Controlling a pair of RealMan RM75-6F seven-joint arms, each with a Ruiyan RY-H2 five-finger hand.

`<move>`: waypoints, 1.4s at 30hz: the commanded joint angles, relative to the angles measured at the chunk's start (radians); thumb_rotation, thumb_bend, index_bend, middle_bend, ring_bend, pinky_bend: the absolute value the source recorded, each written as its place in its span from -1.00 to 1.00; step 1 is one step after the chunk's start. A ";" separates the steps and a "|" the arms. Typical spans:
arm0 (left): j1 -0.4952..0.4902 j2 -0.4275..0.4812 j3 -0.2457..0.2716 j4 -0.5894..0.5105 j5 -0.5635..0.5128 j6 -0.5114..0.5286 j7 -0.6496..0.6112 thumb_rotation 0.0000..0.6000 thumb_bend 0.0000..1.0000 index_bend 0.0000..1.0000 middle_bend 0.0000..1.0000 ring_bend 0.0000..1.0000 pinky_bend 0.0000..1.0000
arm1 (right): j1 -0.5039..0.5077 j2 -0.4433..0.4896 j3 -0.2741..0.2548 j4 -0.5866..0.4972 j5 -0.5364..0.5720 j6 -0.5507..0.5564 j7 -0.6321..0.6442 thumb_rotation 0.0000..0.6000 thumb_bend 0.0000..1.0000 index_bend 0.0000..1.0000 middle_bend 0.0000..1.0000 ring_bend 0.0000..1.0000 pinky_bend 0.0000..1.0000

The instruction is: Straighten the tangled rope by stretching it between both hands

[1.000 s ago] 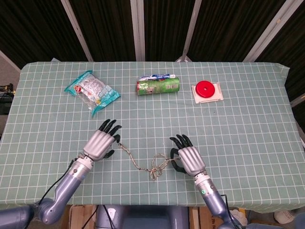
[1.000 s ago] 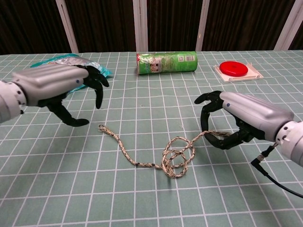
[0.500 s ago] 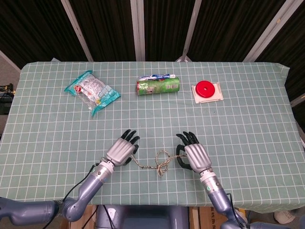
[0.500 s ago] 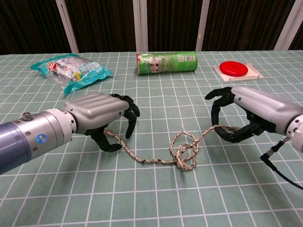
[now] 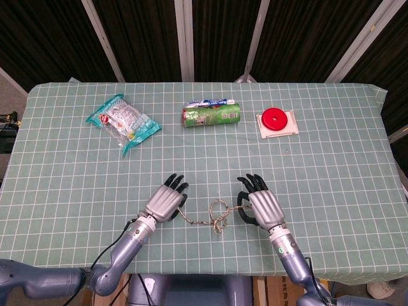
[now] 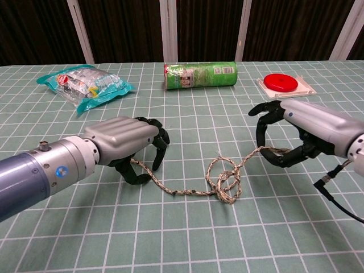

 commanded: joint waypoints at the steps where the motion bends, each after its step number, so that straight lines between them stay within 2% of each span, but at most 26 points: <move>1: -0.003 -0.005 0.004 0.008 -0.010 0.003 -0.005 1.00 -0.10 0.11 -0.67 -0.98 -1.00 | 0.001 0.001 0.000 -0.001 0.002 0.001 -0.002 1.00 -0.02 0.18 -0.67 -1.00 -1.00; 11: -0.002 -0.035 0.019 0.048 0.003 0.036 -0.049 1.00 0.02 0.24 -0.61 -0.98 -1.00 | 0.001 0.006 -0.007 0.004 0.004 0.002 -0.004 1.00 -0.01 0.18 -0.67 -1.00 -1.00; 17: 0.008 0.000 0.019 0.035 0.016 0.064 -0.070 1.00 0.04 0.24 -0.61 -0.97 -1.00 | -0.004 0.027 -0.009 0.009 0.001 0.009 0.003 1.00 -0.01 0.18 -0.67 -1.00 -1.00; 22: 0.033 0.101 0.006 -0.024 0.027 0.104 -0.099 1.00 0.05 0.24 -0.61 -0.97 -1.00 | -0.013 0.071 -0.004 0.013 -0.014 0.027 0.019 1.00 -0.01 0.18 -0.67 -1.00 -1.00; 30: 0.120 0.326 0.000 -0.138 0.068 0.188 -0.224 1.00 0.05 0.24 -0.61 -0.97 -1.00 | -0.045 0.171 0.016 0.022 -0.012 0.064 0.073 1.00 -0.01 0.18 -0.67 -1.00 -1.00; 36: 0.220 0.472 0.030 -0.160 0.098 0.248 -0.372 1.00 0.05 0.24 -0.61 -0.97 -1.00 | -0.084 0.239 0.009 0.055 0.004 0.077 0.129 1.00 -0.01 0.18 -0.67 -1.00 -1.00; 42: 0.292 0.533 0.074 -0.118 0.135 0.268 -0.488 1.00 0.05 0.24 -0.61 -0.97 -1.00 | -0.116 0.258 -0.012 0.107 0.006 0.083 0.168 1.00 -0.01 0.18 -0.67 -1.00 -1.00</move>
